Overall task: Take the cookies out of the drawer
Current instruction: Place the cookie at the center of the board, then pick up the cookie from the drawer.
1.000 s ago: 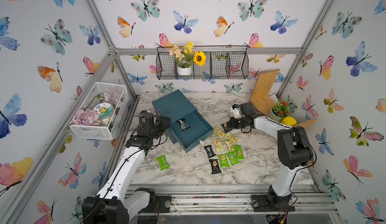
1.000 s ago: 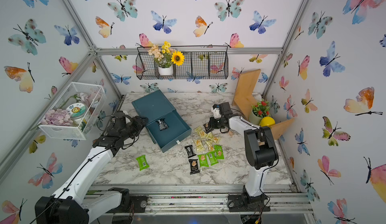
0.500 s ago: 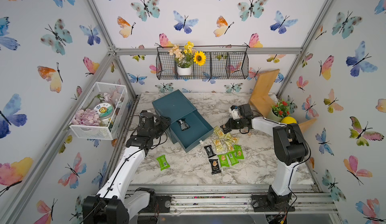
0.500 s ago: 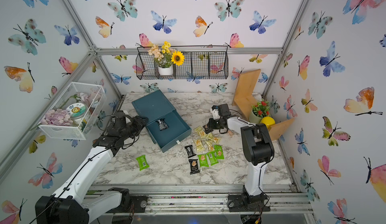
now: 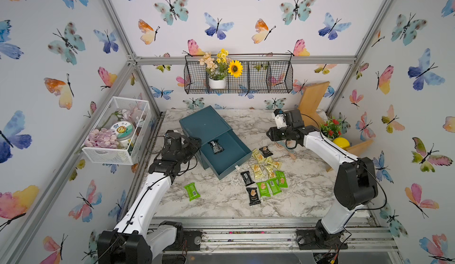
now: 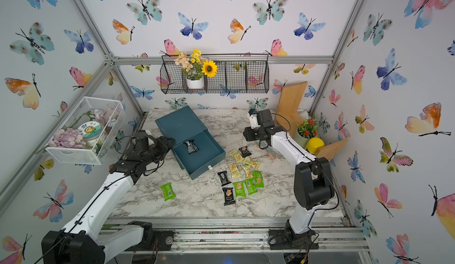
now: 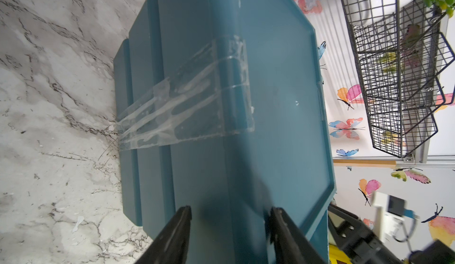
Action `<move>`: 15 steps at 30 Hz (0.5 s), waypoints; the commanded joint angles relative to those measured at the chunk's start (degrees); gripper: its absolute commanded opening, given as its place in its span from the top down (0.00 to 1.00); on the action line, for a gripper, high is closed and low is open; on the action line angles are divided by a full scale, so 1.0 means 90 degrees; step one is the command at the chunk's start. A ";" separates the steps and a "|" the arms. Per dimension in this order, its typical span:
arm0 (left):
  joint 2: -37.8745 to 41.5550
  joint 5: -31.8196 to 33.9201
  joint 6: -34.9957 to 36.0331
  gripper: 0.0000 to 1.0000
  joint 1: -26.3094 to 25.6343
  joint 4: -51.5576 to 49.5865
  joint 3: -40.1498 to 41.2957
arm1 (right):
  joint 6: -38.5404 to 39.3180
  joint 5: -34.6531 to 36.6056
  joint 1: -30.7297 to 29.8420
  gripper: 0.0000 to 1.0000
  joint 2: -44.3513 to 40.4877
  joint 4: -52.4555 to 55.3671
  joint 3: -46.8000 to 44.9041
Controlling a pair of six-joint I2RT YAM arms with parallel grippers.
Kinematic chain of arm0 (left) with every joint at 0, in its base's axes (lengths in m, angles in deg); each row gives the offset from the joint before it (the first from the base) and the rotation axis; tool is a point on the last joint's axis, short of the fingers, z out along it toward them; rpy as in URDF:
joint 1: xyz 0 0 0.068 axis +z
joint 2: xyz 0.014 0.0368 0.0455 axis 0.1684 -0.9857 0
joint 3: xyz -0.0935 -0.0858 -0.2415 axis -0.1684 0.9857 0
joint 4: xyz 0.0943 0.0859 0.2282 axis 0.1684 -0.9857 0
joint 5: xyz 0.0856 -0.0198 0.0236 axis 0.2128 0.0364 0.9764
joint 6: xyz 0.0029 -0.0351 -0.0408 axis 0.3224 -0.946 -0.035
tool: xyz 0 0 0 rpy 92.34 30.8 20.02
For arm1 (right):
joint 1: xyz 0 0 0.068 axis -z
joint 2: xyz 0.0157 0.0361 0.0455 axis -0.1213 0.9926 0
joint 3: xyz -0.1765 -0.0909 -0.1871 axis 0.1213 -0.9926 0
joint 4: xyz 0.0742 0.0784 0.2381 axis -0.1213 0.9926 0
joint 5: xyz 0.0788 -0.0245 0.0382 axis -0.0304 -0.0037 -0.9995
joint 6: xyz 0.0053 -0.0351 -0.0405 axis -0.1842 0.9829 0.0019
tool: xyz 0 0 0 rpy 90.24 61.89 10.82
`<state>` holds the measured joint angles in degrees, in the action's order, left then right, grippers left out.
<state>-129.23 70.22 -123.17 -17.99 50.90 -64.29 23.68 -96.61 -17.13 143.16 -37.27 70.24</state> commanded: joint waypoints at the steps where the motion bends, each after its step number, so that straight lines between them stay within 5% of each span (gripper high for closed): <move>1: -0.0112 -0.0061 0.0137 0.44 0.0033 -0.0465 0.0061 | 0.0500 0.1028 -0.0833 0.53 -0.0301 0.0599 0.0456; 15: -0.0134 -0.0043 0.0117 0.44 0.0033 -0.0475 0.0044 | -0.0960 0.2103 -0.3252 0.44 0.0881 0.1559 0.2706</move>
<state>-129.31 70.22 -123.14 -17.99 50.95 -64.31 20.49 -81.29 -44.65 148.67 -26.80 92.70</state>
